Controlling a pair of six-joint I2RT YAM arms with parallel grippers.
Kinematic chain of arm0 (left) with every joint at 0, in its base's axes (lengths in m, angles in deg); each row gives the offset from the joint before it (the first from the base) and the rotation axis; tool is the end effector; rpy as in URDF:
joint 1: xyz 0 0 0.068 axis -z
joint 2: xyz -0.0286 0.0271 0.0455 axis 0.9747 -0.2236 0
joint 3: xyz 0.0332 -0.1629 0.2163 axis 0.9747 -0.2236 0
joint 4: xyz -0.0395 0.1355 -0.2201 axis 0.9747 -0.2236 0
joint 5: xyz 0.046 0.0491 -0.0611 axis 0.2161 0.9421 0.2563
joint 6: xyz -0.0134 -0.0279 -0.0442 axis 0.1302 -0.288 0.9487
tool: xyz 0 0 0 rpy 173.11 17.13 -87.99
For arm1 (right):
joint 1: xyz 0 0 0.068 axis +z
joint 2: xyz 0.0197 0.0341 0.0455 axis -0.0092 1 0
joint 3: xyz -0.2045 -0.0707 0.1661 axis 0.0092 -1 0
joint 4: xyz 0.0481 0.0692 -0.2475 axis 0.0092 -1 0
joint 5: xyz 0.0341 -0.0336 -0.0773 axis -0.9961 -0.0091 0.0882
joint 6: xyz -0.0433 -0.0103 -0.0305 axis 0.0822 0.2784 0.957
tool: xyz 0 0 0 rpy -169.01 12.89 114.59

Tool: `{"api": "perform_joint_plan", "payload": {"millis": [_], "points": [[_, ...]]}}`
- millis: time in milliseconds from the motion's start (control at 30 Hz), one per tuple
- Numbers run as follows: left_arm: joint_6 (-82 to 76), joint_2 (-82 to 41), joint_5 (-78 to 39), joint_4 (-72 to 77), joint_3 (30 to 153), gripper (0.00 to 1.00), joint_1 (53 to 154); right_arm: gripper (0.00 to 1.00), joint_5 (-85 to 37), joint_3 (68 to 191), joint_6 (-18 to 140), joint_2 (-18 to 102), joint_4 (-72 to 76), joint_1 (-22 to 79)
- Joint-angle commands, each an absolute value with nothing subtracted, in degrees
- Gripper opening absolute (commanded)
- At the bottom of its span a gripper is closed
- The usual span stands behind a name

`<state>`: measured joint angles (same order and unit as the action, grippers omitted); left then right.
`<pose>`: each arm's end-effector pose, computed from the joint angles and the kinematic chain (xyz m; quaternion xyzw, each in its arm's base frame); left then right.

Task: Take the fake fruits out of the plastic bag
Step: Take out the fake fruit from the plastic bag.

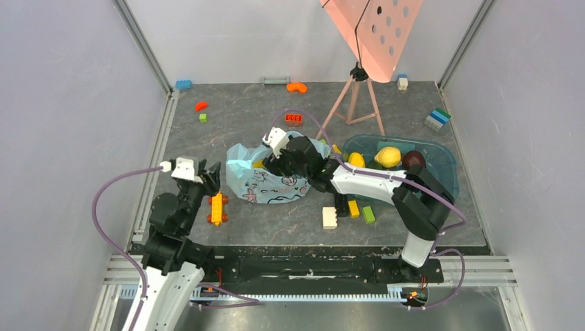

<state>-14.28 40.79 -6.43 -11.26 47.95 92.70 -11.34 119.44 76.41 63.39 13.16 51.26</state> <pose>0.0935 -0.0231 0.3012 0.0639 0.6897 -0.0720 0.7177 0.2546 0.3184 0.2257 -0.4061 0.7432 0.1628 0.5062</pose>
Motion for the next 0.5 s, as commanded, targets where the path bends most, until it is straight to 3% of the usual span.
{"api": "perform_joint_plan", "payload": {"millis": [0, 100, 267, 467], "points": [[-7.8, 34.7, -6.5, -19.3, 55.3, 0.65, 92.8, 0.28, -10.4, 117.8, 73.9, 58.1, 12.8, 51.7], [-6.2, 29.8, -8.3, -25.2, 60.3, 0.98, 92.8, 0.28, -9.8, 117.1, 73.3, 55.5, 12.4, 52.2], [-4.1, 21.7, -10.0, -34.9, 67.7, 1.0, 92.8, 0.28, -8.4, 117.6, 72.8, 51.7, 9.6, 52.5], [3.8, 11.5, -0.6, -45.0, 76.7, 1.0, 92.8, 0.28, -7.6, 118.1, 73.0, 48.6, 6.8, 52.5]]}}
